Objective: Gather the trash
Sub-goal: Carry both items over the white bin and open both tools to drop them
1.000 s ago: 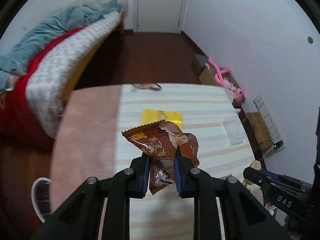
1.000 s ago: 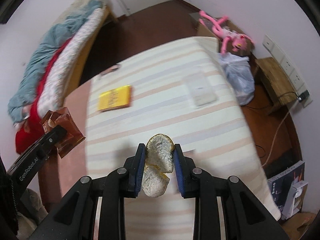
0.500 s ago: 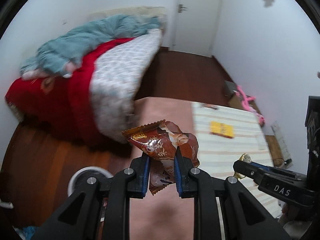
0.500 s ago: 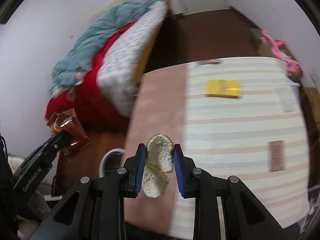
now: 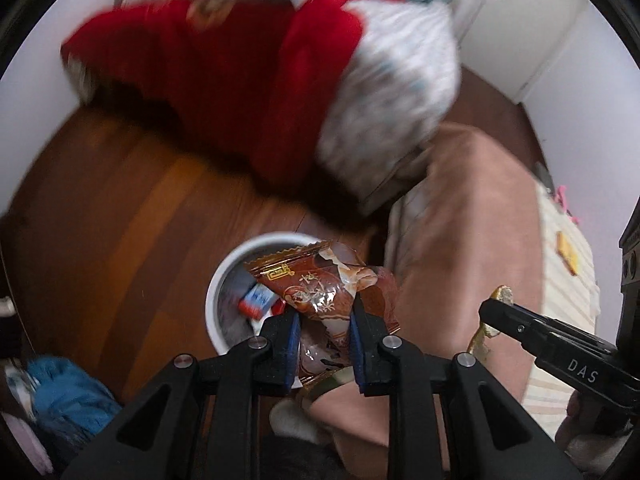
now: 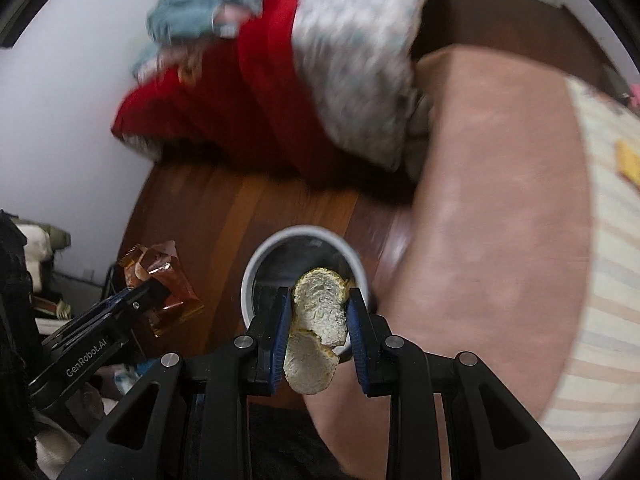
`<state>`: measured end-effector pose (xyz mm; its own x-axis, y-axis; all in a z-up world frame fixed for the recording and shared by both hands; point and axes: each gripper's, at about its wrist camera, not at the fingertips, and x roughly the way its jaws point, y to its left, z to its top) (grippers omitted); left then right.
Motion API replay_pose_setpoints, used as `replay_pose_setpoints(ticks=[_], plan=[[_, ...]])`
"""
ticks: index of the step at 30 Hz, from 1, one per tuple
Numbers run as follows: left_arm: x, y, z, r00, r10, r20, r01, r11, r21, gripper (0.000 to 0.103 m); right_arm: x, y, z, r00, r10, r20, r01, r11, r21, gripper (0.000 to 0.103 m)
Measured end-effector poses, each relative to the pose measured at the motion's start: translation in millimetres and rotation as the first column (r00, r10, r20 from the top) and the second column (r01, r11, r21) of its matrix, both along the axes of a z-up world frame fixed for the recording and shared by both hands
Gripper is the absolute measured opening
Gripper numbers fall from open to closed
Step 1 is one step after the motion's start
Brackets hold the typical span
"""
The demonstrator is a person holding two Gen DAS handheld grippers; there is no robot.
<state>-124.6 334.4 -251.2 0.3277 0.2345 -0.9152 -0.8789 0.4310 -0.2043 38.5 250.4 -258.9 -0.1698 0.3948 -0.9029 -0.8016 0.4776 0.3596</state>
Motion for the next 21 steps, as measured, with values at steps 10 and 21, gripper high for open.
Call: replay_pose_setpoints(ticks=[10, 21], plan=[[-33, 50, -112, 0.993, 0.096, -0.075, -0.111, 0.967, -0.231, 0.065, -25, 88, -120, 0.995, 0.091, -0.03, -0.096, 0.973, -0.209, 0.029], [-74, 47, -131, 0.964, 0.184, -0.191, -0.217, 0.962, -0.168, 0.102, -31, 112, -159, 0.99, 0.133, -0.044, -0.14, 0.957, -0.255, 0.087]])
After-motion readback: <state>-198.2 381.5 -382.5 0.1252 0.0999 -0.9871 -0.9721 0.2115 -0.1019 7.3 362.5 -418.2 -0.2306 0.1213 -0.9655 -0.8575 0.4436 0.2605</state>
